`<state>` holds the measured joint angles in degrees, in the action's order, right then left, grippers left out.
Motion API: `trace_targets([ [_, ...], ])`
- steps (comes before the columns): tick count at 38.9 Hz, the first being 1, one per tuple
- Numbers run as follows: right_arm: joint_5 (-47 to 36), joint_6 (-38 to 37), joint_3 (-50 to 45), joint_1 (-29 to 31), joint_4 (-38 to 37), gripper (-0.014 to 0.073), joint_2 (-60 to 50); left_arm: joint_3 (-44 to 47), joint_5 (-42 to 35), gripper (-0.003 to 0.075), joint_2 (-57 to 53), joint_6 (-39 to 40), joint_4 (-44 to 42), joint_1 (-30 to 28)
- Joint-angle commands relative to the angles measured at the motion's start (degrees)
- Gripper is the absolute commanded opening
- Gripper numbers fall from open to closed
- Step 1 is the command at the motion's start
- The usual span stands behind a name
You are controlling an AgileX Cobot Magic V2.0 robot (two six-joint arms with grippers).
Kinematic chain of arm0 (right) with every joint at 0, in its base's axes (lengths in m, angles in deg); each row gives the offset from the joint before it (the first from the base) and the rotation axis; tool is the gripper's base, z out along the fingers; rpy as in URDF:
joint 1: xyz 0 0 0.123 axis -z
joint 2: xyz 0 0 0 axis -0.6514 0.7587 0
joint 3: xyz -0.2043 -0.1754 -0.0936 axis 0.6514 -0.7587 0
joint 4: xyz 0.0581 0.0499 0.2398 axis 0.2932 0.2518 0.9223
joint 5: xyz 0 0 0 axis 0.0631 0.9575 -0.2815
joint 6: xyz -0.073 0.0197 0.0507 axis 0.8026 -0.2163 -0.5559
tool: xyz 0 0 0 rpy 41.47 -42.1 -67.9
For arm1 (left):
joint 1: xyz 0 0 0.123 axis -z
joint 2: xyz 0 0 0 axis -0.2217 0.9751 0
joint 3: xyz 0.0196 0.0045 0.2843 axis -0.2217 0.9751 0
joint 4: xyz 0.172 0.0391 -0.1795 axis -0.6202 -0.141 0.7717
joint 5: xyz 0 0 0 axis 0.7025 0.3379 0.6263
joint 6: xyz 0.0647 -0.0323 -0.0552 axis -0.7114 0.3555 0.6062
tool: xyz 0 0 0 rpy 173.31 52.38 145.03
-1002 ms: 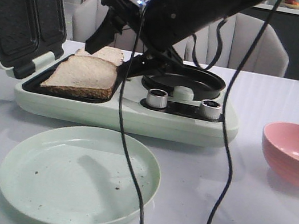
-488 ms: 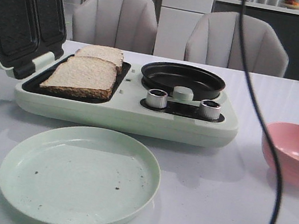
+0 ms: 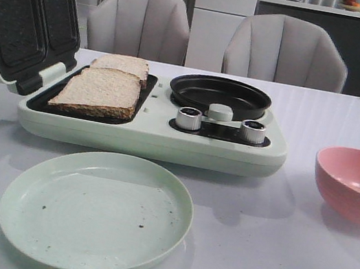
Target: Make breakfast with bread and shrimp
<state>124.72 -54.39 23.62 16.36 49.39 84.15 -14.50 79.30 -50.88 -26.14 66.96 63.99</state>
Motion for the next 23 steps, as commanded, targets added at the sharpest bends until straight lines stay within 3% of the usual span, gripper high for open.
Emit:
trace_targets([
  [1,-6.44,-0.28,-4.97,0.16,-0.36,0.0568,-6.52,-1.61,-4.31,0.0328,-0.02,0.16,-1.0,0.41],
  [11,-8.4,-0.28,-15.83,0.16,-0.36,0.0568,-17.24,-1.61,-4.31,0.0328,-0.02,0.16,-1.0,0.41],
  [23,-7.65,-0.28,-16.8,0.16,0.82,0.0568,-19.72,-1.61,0.7,0.0327,0.08,0.16,-1.5,0.3],
])
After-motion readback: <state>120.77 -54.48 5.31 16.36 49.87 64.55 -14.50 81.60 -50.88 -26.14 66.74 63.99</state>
